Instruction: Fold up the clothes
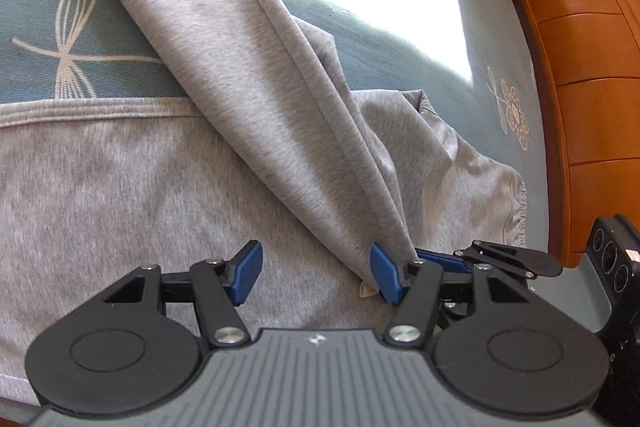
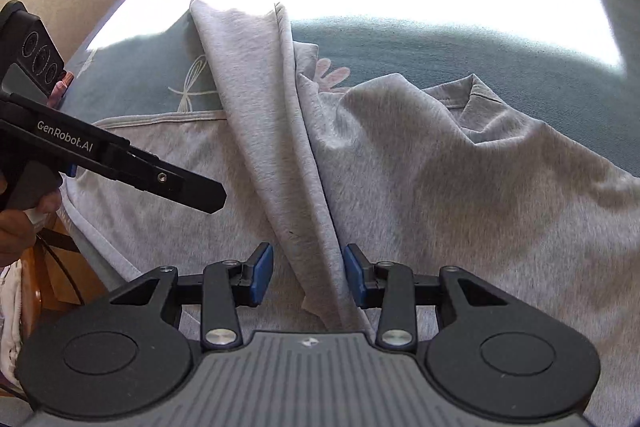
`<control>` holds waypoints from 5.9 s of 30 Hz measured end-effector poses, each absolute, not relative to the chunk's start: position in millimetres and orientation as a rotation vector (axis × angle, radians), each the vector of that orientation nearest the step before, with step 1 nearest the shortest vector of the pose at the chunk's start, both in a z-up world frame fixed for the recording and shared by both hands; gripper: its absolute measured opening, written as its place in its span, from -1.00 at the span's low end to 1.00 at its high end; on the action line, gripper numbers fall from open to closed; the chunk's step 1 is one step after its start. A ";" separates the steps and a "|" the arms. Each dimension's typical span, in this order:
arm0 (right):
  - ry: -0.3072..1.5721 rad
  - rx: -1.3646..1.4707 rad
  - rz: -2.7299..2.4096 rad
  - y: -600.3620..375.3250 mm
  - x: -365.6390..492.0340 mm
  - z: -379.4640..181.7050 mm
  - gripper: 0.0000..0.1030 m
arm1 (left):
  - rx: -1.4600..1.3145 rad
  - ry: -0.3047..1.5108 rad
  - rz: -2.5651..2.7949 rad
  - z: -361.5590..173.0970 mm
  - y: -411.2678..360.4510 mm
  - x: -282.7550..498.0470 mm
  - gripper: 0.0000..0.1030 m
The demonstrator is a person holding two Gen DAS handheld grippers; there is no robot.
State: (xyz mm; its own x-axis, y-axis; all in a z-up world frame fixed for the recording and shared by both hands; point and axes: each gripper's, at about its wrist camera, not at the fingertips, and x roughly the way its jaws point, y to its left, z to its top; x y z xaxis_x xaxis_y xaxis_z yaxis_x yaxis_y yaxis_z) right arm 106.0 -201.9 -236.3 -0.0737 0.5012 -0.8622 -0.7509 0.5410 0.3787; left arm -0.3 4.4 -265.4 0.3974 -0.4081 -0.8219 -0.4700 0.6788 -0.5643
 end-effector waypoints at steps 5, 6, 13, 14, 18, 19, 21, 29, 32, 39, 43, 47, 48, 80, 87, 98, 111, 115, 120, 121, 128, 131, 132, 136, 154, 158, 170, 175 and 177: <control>1.359 -0.283 1.137 -192.9 96.0 -247.9 -0.13 | -0.919 1.181 0.085 -267.2 3.3 -2.4 0.16; 1.369 -0.296 1.151 -191.5 94.2 -249.7 -0.13 | -0.917 1.180 0.087 -266.7 2.3 -1.5 0.16; 1.279 -0.337 1.136 -185.0 104.4 -247.4 -0.14 | -0.943 1.164 0.103 -267.1 1.1 3.6 0.17; 1.279 -0.334 1.131 -183.0 106.7 -249.6 -0.14 | -0.958 1.161 0.108 -268.2 1.4 4.5 0.17; 1.292 -0.306 1.141 -175.7 111.2 -255.8 -0.38 | -1.008 1.163 0.119 -273.1 3.7 6.6 0.20; 1.298 -0.295 1.153 -173.6 111.7 -255.7 -0.67 | -1.012 1.170 0.121 -274.6 3.8 7.4 0.21; 1.309 -0.270 1.176 -173.1 111.0 -253.5 -0.77 | -1.020 1.180 0.123 -277.7 4.7 8.2 0.21; 1.402 -0.047 1.306 -194.7 116.4 -237.2 -0.82 | -1.190 0.999 0.097 -295.9 20.0 2.0 0.28; 1.420 0.013 1.319 -201.4 120.2 -234.6 -0.82 | -1.287 0.905 0.096 -304.5 29.7 1.4 0.28; 1.413 0.001 1.349 -203.2 116.2 -232.5 -0.70 | -1.411 0.755 0.080 -318.9 45.0 10.0 0.23; 1.409 -0.021 1.348 -203.0 113.6 -233.2 -0.59 | -1.364 0.776 0.119 -316.9 47.7 12.5 -0.72; 1.436 -0.029 1.349 -205.6 110.3 -237.0 -0.21 | -1.241 0.785 0.134 -287.2 45.2 5.3 -0.91; 1.444 -0.030 1.349 -206.4 109.4 -238.0 -0.17 | -1.201 0.785 0.132 -277.0 43.4 2.6 -0.91; 1.424 -0.068 1.167 -273.6 121.0 -221.4 0.10 | -0.461 0.851 0.284 -217.8 -11.2 -58.4 -0.91; 1.448 -0.164 1.145 -275.4 111.7 -237.1 0.10 | -0.441 0.972 0.302 -274.6 -15.0 -64.0 -0.85; 1.450 -0.201 1.118 -272.7 101.6 -250.4 0.10 | -0.548 1.054 0.313 -249.5 11.2 -84.1 -0.26; 1.341 -0.089 1.059 -257.8 143.7 -254.2 0.10 | -0.438 0.977 0.301 -171.3 21.5 -43.8 -0.15; 1.345 -0.143 1.075 -254.4 133.6 -261.7 0.11 | -0.577 0.950 0.087 -187.6 14.6 23.9 -0.13; 1.318 -0.125 1.109 -257.1 133.4 -253.0 0.11 | -0.762 0.936 -0.143 -237.0 11.0 122.7 -0.13; 1.314 -0.126 1.111 -257.2 135.3 -252.3 0.11 | -0.803 0.973 -0.184 -250.6 8.5 140.0 -0.16; 1.305 -0.077 1.107 -260.9 150.5 -259.6 0.11 | -0.774 1.159 -0.330 -299.4 -26.9 187.0 -0.43; 1.312 -0.045 1.093 -263.0 153.9 -264.6 0.11 | -0.680 1.187 -0.373 -302.5 -42.9 191.4 -0.43; 1.314 -0.036 1.090 -263.3 154.7 -265.5 0.11 | -0.652 1.191 -0.385 -303.2 -47.0 192.7 -0.43; 1.323 -0.017 1.083 -263.0 155.5 -267.1 0.11 | -0.582 1.189 -0.441 -305.3 -57.4 201.6 -0.38; 1.341 -0.004 1.075 -259.6 156.8 -269.9 0.11 | -0.650 1.074 -0.436 -268.0 -21.4 253.7 -0.94; 1.338 -0.012 1.074 -259.5 158.0 -267.8 0.12 | -0.497 1.169 -0.473 -273.6 -44.6 230.0 -0.79; 1.326 -0.023 1.069 -262.1 154.9 -265.3 0.21 | -0.344 1.167 -0.533 -291.0 -60.3 227.5 -0.91; 1.316 -0.016 1.055 -263.5 152.8 -264.2 0.21 | -0.280 1.099 -0.383 -278.6 -51.2 228.2 -1.00; 1.307 -0.021 1.045 -264.1 152.3 -261.9 0.21 | -0.302 1.102 -0.342 -276.7 -43.3 230.3 -1.00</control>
State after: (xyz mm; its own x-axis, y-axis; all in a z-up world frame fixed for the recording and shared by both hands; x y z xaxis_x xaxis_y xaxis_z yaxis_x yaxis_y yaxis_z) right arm 152.3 -264.1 -261.9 -0.1023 0.6099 -0.7859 -0.6319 0.5703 0.5248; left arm 230.3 -43.3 -276.7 0.4097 -0.4140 -0.8129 0.1189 0.9077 -0.4024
